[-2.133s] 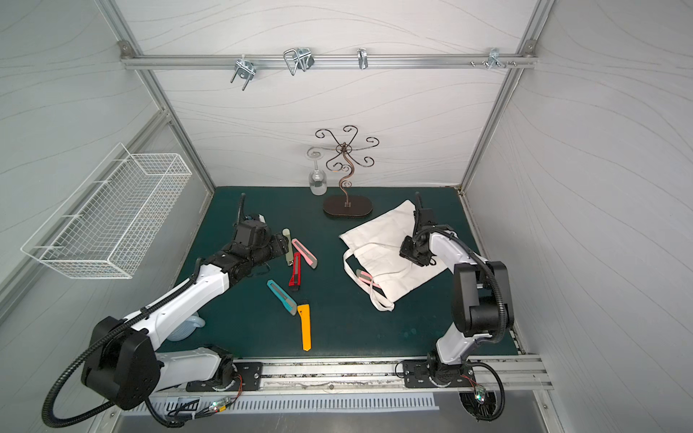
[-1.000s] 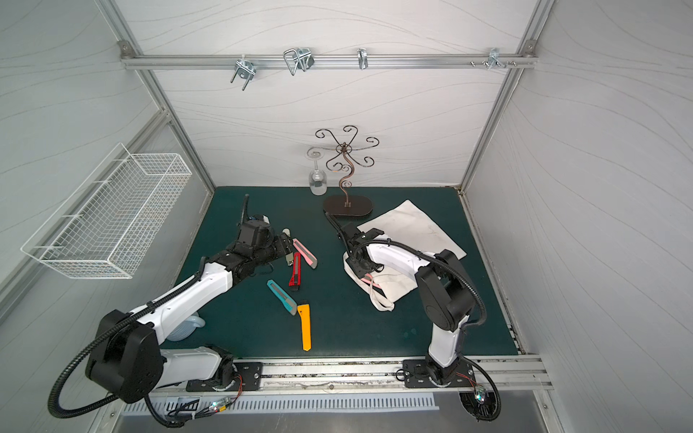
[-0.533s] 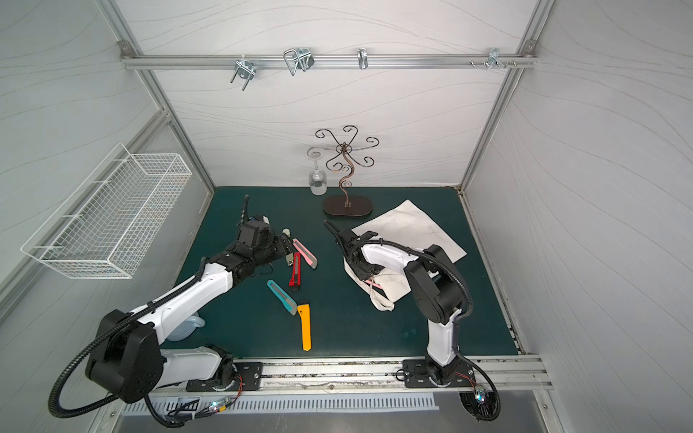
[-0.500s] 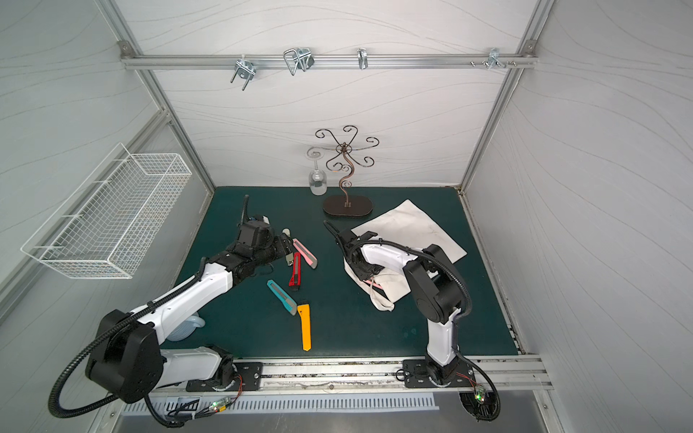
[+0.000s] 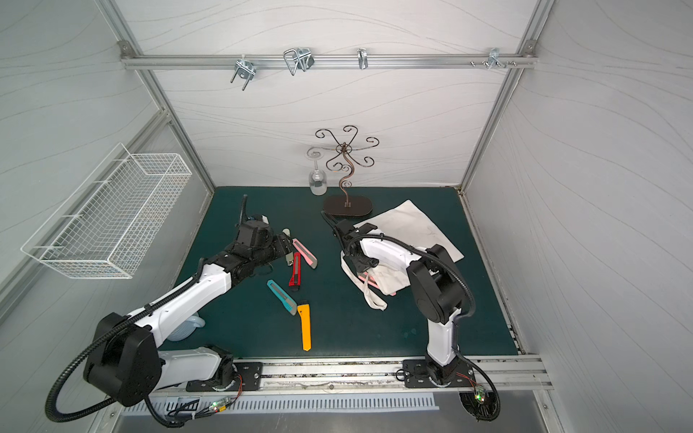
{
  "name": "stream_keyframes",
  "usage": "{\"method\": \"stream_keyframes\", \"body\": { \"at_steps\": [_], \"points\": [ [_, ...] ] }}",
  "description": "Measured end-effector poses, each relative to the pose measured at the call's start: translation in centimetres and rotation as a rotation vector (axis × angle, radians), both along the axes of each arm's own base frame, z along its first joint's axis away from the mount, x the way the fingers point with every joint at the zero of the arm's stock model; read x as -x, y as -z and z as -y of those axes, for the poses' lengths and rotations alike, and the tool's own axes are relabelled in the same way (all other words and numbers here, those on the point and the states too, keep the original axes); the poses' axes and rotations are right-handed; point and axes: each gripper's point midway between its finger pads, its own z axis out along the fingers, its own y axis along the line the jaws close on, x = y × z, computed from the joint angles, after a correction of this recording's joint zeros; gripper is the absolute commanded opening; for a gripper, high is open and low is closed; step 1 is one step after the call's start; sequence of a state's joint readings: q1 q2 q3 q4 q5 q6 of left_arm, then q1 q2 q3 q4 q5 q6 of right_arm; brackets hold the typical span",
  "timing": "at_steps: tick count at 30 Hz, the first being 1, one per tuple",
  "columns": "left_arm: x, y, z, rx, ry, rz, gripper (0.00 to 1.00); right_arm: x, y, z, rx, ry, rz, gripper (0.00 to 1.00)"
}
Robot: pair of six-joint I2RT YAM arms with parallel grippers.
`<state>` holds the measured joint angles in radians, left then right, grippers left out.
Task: Place the art knife into the pouch
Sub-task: Open the pouch at the center of the board.
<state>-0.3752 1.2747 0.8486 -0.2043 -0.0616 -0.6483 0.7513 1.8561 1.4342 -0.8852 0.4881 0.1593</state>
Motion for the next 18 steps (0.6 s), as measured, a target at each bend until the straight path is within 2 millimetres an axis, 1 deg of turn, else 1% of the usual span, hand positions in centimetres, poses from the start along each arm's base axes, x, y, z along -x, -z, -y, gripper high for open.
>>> {"method": "stream_keyframes", "body": {
  "at_steps": [4,6,8,9,11,13,18],
  "points": [
    [0.3,-1.3,0.1,0.019,0.009,0.026,0.73,-1.4,-6.3,-1.9,-0.171,0.011,0.056,0.0],
    [0.5,-2.3,0.2,0.032,0.015,0.041,0.73,-1.9,-9.4,-2.6,-0.261,0.018,0.08,0.0],
    [0.6,-3.5,0.4,0.053,0.025,0.064,0.73,-2.1,-12.0,-2.8,-0.358,0.03,0.089,0.0],
    [0.7,-4.2,0.5,0.064,0.028,0.076,0.73,-2.1,-12.8,-2.8,-0.394,0.035,0.088,0.0],
    [0.9,-5.5,0.7,0.09,0.036,0.104,0.74,-2.0,-14.0,-2.2,-0.476,0.058,0.072,0.0],
    [1.1,-6.5,0.9,0.116,0.047,0.123,0.74,-2.1,-14.7,-1.5,-0.559,0.092,0.041,0.0],
    [1.8,-7.8,1.7,0.181,0.076,0.137,0.73,-2.1,-14.3,0.8,-0.776,0.208,-0.066,0.0]
  ]
}}
